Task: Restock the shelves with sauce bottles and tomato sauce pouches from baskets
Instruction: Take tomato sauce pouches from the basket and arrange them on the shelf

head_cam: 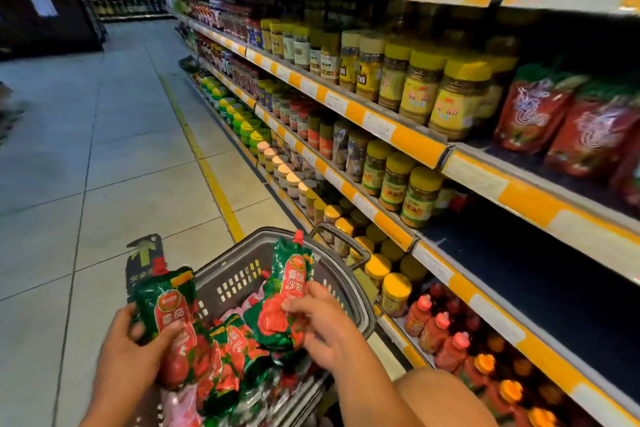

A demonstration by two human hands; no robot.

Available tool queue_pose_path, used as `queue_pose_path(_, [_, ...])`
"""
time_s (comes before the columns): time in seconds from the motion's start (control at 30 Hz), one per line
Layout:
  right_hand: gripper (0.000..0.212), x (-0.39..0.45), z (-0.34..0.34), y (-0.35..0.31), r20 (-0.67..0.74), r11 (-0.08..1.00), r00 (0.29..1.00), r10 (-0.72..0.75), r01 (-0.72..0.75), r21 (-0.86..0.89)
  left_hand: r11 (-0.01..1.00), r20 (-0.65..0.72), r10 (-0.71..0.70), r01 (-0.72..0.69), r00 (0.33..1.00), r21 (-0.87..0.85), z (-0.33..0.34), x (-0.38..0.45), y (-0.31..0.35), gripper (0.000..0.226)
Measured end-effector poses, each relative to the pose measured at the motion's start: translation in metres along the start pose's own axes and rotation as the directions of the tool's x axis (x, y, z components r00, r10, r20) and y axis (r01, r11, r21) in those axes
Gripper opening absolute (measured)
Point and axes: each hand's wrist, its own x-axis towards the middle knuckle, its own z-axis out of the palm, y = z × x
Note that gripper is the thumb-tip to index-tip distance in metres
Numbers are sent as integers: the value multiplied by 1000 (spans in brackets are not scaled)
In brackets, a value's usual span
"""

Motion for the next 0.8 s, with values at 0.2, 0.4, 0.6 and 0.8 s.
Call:
queue_pose_path(0.2, [31, -35, -7, -5, -62, 992, 993, -97, 102, 68, 964, 134, 7, 29, 991, -264, 2, -27, 50, 89])
queue_pose_path(0.4, [31, -81, -29, -18, -166, 952, 949, -269, 288, 102, 918, 307, 116, 17, 945, -397, 25, -64, 100, 30])
queue_pose_path(0.6, [41, -142, -61, -27, -265, 922, 894, -362, 386, 41, 883, 458, 191, 52, 868, -467, 50, -116, 142, 27])
queue_pose_path(0.8, [36, -226, -125, -47, -387, 859, 803, -454, 510, 51, 886, 624, 254, 82, 739, -457, 90, -169, 165, 38])
